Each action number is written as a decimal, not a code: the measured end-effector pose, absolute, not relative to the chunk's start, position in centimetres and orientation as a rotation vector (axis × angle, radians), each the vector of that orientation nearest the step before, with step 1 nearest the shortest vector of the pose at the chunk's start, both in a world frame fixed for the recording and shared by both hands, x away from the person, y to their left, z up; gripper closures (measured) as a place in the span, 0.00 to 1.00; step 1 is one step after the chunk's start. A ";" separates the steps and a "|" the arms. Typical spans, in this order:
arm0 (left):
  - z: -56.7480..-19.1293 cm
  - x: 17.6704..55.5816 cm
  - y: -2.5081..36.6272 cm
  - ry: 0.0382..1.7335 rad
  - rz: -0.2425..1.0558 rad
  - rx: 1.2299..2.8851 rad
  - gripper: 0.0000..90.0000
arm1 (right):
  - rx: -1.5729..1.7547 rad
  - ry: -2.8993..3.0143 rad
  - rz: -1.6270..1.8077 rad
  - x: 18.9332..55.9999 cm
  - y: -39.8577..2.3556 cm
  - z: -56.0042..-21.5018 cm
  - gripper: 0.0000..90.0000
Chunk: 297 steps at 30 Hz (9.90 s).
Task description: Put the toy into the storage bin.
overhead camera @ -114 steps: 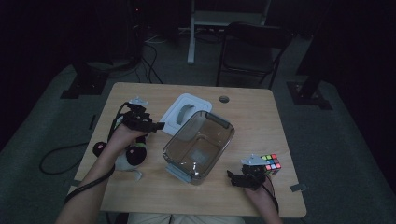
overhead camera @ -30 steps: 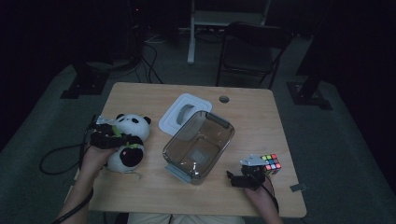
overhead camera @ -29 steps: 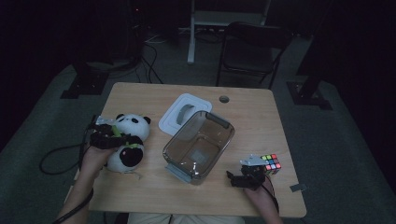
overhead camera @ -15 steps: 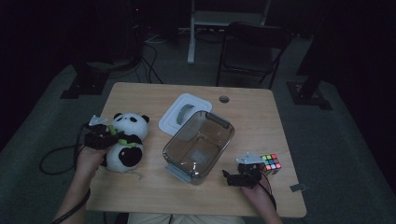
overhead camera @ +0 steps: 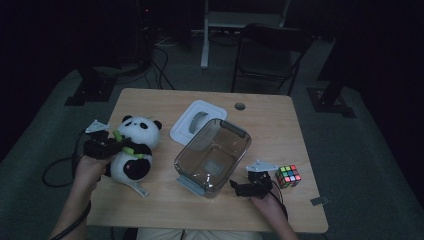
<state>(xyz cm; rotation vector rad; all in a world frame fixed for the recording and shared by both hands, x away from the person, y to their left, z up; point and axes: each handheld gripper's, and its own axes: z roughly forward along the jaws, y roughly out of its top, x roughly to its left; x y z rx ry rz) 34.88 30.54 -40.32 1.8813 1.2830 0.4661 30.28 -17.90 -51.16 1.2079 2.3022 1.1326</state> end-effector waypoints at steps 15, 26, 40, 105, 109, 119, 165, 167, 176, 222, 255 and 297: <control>-37.1 34.1 28.7 1.169 0.465 1.873 0.81 | 1.149 2.338 1.152 30.8 -15.1 -51.2 0.13; -33.0 34.2 26.9 1.043 0.477 1.865 0.81 | 1.143 2.342 1.152 30.6 -14.6 -51.4 0.13; -28.8 35.5 21.5 0.786 0.404 1.907 0.81 | 1.209 2.346 1.133 30.0 -17.2 -52.2 0.13; -34.2 37.8 12.3 0.639 0.164 2.139 0.49 | 1.235 2.307 1.183 29.7 -18.1 -50.6 0.13; -33.9 37.5 14.1 0.659 0.192 2.118 0.45 | 1.225 2.296 1.196 29.3 -17.9 -49.8 0.13; -35.3 37.9 20.3 0.811 0.216 2.062 0.45 | 1.209 2.224 1.210 28.7 -18.1 -46.4 0.15; -46.6 41.8 21.3 0.999 0.186 2.102 0.01 | 1.319 2.030 1.090 31.7 -16.9 -48.3 0.13; -46.6 41.4 21.2 0.988 0.185 2.111 0.01 | 1.317 2.029 1.077 31.8 -17.0 -48.4 0.13; -46.4 38.5 19.7 0.911 0.181 2.149 0.01 | 1.340 2.066 1.097 32.3 -17.8 -48.5 0.14; -38.1 34.6 15.1 0.728 0.182 1.994 0.18 | 1.182 1.964 1.414 29.6 -20.7 -38.7 0.51; -37.2 29.5 13.1 0.448 0.100 2.130 0.87 | 0.823 2.297 1.449 23.9 -16.4 -35.5 1.00; -38.2 33.3 11.4 0.454 -0.021 2.097 0.36 | 1.066 2.336 1.436 29.6 -17.6 -38.7 0.55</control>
